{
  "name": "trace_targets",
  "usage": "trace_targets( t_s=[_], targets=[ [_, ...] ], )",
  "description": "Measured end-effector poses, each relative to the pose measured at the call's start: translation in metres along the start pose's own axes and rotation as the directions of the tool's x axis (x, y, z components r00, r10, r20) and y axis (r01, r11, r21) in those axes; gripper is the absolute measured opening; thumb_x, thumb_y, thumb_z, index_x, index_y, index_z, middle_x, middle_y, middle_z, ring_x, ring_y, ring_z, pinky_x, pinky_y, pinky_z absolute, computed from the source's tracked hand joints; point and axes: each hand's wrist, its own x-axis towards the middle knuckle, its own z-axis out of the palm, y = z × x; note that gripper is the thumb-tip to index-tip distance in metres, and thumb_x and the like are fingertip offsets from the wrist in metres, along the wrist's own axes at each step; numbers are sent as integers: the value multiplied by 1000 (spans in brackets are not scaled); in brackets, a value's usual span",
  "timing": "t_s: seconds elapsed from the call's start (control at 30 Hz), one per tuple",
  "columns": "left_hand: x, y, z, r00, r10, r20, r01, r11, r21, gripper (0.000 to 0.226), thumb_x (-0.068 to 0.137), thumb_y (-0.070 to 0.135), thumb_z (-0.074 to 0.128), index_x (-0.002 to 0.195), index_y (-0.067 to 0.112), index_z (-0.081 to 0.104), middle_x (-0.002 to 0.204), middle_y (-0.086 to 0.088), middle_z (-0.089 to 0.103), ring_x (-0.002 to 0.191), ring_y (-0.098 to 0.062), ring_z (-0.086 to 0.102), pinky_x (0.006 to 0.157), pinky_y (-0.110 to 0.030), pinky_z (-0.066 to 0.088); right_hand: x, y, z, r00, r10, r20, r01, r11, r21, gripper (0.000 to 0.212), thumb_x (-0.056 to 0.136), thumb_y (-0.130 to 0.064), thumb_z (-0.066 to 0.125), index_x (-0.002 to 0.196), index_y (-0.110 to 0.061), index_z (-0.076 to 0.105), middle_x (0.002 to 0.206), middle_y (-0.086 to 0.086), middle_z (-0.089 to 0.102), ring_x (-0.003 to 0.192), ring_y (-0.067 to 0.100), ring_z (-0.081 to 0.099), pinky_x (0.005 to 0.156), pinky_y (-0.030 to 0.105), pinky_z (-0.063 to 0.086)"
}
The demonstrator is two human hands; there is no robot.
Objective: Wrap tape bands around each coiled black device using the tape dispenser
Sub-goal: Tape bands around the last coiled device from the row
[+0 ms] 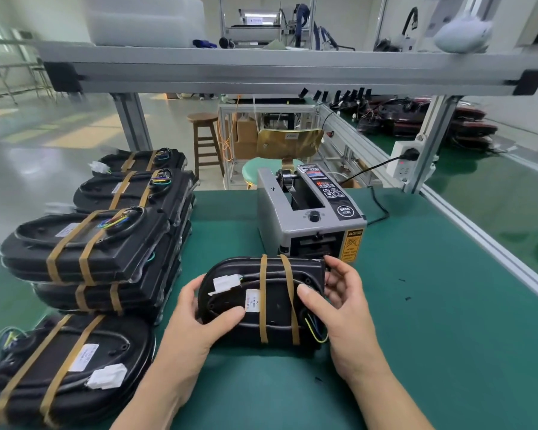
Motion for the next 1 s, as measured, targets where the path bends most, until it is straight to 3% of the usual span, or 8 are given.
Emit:
trace_targets(
  t_s=[0.23, 0.33, 0.43, 0.57, 0.67, 0.77, 0.9, 1.0],
  targets=[
    [-8, 0, 3, 999, 38, -22, -38, 999, -25, 54, 60, 38, 85, 110, 31, 67, 113, -4, 73, 107, -23, 68, 100, -49, 48, -2, 1, 1, 998, 54, -29, -52, 995, 90, 58, 67, -25, 89, 117, -29, 60, 107, -1, 69, 99, 7, 68, 78, 18, 55],
    [-11, 2, 6, 998, 47, -39, -47, 999, -16, 55, 60, 42, 82, 112, 28, 68, 111, -3, 74, 105, -22, 69, 100, -50, 49, -4, 1, -2, 992, 116, -51, -107, 983, 148, 51, 73, -36, 84, 118, -23, 63, 120, 13, 64, 116, 27, 63, 102, 45, 51],
    [-15, 6, 8, 997, 63, -44, -63, 998, 3, 55, 63, 43, 80, 115, 29, 69, 112, 0, 74, 106, -20, 69, 98, -46, 50, -5, 1, -5, 987, 152, -53, -144, 980, 140, 50, 72, -39, 75, 118, -21, 64, 123, 17, 62, 119, 35, 59, 107, 56, 44],
    [-18, 8, 12, 989, 93, -117, -83, 992, 92, 65, 66, 41, 81, 128, 33, 63, 115, 12, 71, 108, -7, 67, 98, -34, 48, -6, 2, -8, 978, 203, -44, -200, 977, 71, 46, 74, -36, 81, 114, -20, 65, 115, 13, 68, 112, 31, 65, 105, 54, 47],
    [-21, 10, 14, 979, 75, -190, -44, 985, 164, 73, 66, 51, 85, 133, 37, 57, 114, 20, 70, 106, 0, 65, 99, -31, 49, -6, 4, -9, 965, 254, -67, -254, 967, 4, 25, 85, -31, 73, 108, -21, 66, 108, 7, 73, 106, 26, 68, 102, 51, 50],
    [-25, 12, 15, 972, 53, -230, 11, 963, 271, 65, 69, 63, 71, 128, 40, 58, 112, 23, 68, 107, 0, 63, 100, -34, 49, -7, 4, -7, 953, 286, -100, -293, 954, -58, 21, 87, -35, 71, 104, -22, 67, 107, 6, 73, 101, 21, 70, 97, 46, 53],
    [-25, 12, 12, 966, 54, -251, 40, 934, 355, 37, 85, 49, 68, 120, 41, 60, 113, 19, 68, 110, -5, 61, 102, -39, 47, -11, -5, -5, 948, 311, -65, -315, 946, -80, 37, 82, -53, 68, 104, -23, 70, 103, -6, 75, 102, 13, 69, 97, 42, 52],
    [-23, 15, 12, 965, 28, -263, 78, 920, 385, 51, 87, 49, 64, 134, 31, 56, 131, 8, 62, 123, -15, 55, 110, -40, 40, -18, -14, -3, 943, 334, -1, -333, 941, -60, 58, 68, -68, 63, 110, -29, 70, 106, -19, 73, 101, -1, 67, 86, 30, 49]
  ],
)
